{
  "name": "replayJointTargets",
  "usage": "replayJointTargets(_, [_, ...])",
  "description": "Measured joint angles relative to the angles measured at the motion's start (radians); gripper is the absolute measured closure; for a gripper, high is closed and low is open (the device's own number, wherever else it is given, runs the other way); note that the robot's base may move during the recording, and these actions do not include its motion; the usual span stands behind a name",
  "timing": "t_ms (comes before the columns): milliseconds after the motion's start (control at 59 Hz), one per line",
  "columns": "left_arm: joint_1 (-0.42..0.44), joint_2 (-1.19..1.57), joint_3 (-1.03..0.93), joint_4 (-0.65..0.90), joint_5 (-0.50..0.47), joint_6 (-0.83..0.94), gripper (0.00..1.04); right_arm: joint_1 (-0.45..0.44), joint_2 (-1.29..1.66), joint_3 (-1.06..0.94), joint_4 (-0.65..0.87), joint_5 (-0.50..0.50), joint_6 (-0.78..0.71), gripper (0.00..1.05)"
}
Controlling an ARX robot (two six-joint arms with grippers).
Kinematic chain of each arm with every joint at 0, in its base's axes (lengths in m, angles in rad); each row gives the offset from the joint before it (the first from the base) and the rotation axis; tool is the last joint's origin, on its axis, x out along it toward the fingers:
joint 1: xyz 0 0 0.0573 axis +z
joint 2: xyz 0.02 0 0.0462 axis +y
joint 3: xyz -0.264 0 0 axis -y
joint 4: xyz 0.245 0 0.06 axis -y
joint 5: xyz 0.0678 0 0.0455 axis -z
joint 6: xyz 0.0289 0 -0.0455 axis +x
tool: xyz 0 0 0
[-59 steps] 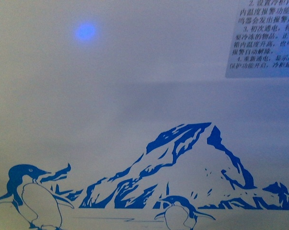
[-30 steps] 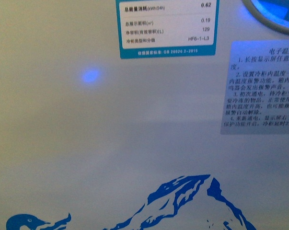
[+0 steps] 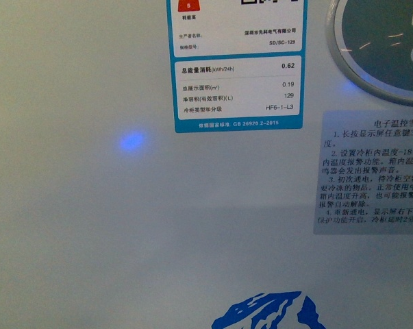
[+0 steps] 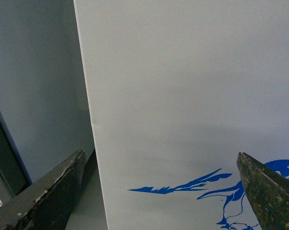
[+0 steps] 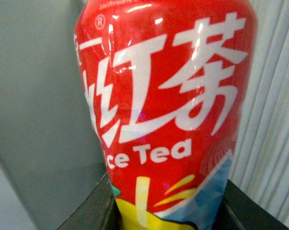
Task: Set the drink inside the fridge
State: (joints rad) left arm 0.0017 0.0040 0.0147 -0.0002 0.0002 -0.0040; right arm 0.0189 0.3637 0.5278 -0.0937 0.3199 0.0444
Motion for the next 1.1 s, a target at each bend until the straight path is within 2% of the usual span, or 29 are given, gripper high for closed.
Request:
replayJointTargets(85, [0.0, 0.0, 0.0, 0.0, 0.0, 0.0, 0.08, 0.038, -0.004, -0.024, 0.025, 0.065, -0.009, 0.68])
replayJointTargets(373, [0.0, 0.0, 0.0, 0.0, 0.0, 0.0, 0.08, 0.119, -0.035, -0.111, 0.062, 0.186, -0.043, 0.68])
replayJointTargets(1102, [0.0, 0.0, 0.0, 0.0, 0.0, 0.0, 0.08, 0.136, -0.047, -0.127, 0.066, 0.188, -0.062, 0.68])
